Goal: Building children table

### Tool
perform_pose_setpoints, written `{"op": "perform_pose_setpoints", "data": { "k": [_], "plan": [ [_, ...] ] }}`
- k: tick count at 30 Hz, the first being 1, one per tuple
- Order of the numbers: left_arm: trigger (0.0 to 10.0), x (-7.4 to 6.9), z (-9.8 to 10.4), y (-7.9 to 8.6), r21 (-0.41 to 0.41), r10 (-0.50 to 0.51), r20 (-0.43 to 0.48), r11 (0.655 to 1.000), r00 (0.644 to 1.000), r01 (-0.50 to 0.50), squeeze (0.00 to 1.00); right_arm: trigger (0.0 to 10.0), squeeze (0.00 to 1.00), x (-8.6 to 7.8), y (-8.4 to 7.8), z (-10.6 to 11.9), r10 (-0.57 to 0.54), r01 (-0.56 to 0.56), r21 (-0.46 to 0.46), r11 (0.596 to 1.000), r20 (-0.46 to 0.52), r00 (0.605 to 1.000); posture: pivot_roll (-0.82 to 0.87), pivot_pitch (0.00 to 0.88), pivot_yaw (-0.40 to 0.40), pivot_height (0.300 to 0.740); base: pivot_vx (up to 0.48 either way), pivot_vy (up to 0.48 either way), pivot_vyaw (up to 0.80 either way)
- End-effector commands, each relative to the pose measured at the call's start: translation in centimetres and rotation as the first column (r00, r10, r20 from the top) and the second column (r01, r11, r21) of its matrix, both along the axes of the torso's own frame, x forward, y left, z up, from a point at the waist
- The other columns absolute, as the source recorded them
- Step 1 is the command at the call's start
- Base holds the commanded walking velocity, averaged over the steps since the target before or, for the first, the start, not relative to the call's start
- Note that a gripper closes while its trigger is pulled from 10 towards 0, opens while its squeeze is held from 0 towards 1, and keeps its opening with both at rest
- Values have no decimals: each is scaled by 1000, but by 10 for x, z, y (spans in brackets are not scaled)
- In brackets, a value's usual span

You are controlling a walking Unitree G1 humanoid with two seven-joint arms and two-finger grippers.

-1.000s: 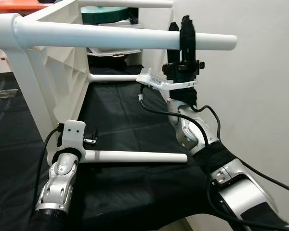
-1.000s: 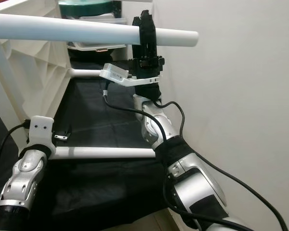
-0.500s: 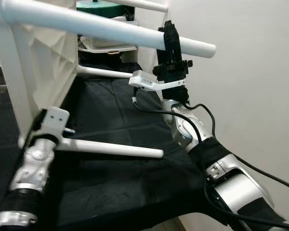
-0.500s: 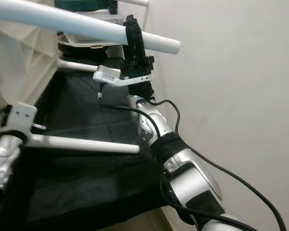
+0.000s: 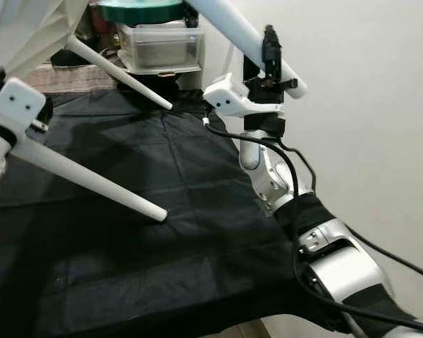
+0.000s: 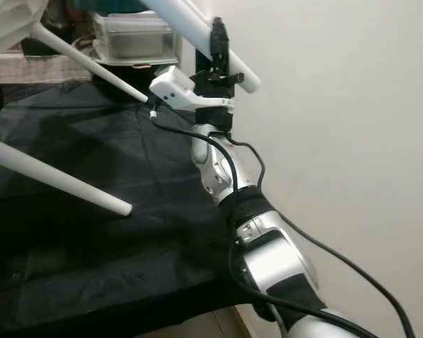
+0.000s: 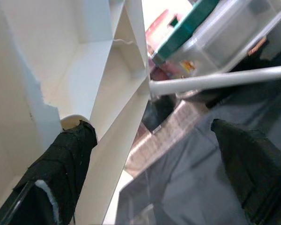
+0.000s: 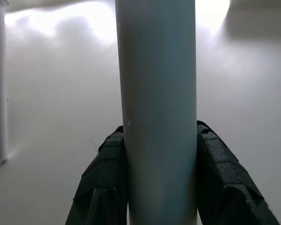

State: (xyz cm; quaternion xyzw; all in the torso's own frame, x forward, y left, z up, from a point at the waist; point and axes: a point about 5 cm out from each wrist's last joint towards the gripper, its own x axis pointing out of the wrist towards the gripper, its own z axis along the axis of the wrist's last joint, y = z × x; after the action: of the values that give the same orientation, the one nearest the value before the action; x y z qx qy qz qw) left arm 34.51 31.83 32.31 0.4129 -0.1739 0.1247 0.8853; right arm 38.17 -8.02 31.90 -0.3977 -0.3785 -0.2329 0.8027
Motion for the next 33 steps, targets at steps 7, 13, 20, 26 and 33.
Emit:
{"op": "perform_pose_setpoints", "data": {
  "k": [7,13,20,26,33],
  "plan": [
    [10000,-9,96,12,100,82,168,990,982,-99,0,0,0,19,-49,-88,95,165,470,867,-482,871,290,0,-58,740,0,0,0],
    [10000,2,126,-20,138,-10,198,990,980,-18,0,0,0,10,-44,-124,147,205,504,839,-573,806,299,0,-50,740,0,0,0],
    [10000,19,110,-48,145,-139,134,982,981,119,0,0,0,2,-37,-145,200,222,530,818,-625,754,293,0,-41,740,0,0,0],
    [10000,37,42,-86,132,-315,7,941,949,311,0,0,0,-7,-28,-175,334,238,602,763,-681,652,273,0,-38,740,0,0,0],
    [10000,29,-42,-127,-10,-448,-94,893,889,449,0,0,0,-16,-12,-188,472,223,671,707,-682,558,271,5,-46,740,0,0,0]
  ]
}}
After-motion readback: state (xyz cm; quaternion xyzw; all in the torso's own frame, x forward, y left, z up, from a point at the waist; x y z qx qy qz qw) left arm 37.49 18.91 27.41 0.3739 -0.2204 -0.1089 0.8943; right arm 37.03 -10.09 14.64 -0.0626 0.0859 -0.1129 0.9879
